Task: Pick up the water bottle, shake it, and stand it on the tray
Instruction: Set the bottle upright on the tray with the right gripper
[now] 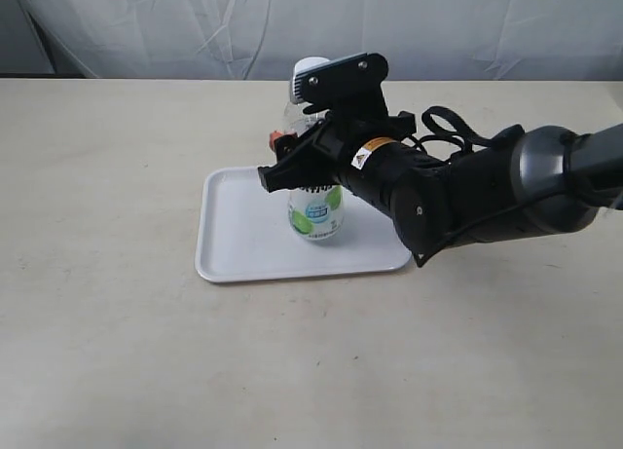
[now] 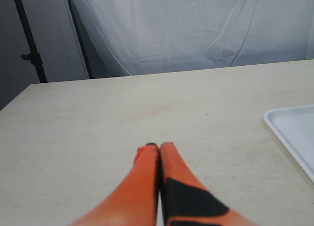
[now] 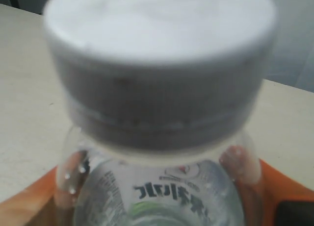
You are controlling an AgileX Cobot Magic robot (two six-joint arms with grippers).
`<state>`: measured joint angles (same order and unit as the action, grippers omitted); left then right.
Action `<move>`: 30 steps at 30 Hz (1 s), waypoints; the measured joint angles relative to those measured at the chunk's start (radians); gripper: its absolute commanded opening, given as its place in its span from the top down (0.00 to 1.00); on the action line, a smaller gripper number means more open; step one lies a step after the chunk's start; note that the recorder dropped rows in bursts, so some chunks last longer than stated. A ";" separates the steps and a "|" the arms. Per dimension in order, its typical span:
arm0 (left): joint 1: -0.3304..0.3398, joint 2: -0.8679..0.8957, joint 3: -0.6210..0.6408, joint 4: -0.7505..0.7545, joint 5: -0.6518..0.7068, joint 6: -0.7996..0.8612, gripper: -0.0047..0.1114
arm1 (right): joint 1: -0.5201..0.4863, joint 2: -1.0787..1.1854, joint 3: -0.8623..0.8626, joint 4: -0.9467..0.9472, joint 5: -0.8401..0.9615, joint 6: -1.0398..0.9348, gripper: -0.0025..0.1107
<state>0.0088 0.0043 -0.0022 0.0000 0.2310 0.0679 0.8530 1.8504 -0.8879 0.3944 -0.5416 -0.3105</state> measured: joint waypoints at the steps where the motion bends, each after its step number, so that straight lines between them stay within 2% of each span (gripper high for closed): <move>1: 0.000 0.000 0.000 0.000 0.000 0.000 0.96 | 0.000 0.000 0.000 0.000 0.000 0.000 0.59; 10: 0.000 0.000 0.000 0.000 0.000 0.000 0.96 | 0.000 0.000 0.000 0.000 0.004 0.000 0.58; 17: 0.000 0.000 0.000 0.000 0.000 0.000 0.96 | 0.000 0.000 0.000 0.021 0.026 0.002 0.41; 22: 0.000 0.000 0.000 0.000 0.000 0.000 0.96 | 0.000 0.000 0.000 0.019 0.017 0.004 0.41; 24: 0.000 0.000 0.000 0.000 0.000 0.000 0.96 | 0.000 0.000 0.000 0.019 0.014 0.004 0.35; 27: 0.000 0.000 0.000 0.000 0.000 0.000 0.96 | 0.000 0.000 0.000 0.015 -0.003 0.004 0.18; 30: 0.000 0.000 0.000 0.000 0.000 0.000 0.96 | 0.000 -0.002 -0.003 0.008 -0.018 0.004 0.16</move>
<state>0.0088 0.0043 -0.0022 0.0000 0.2310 0.0679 0.8530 1.8481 -0.8907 0.4022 -0.5599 -0.3065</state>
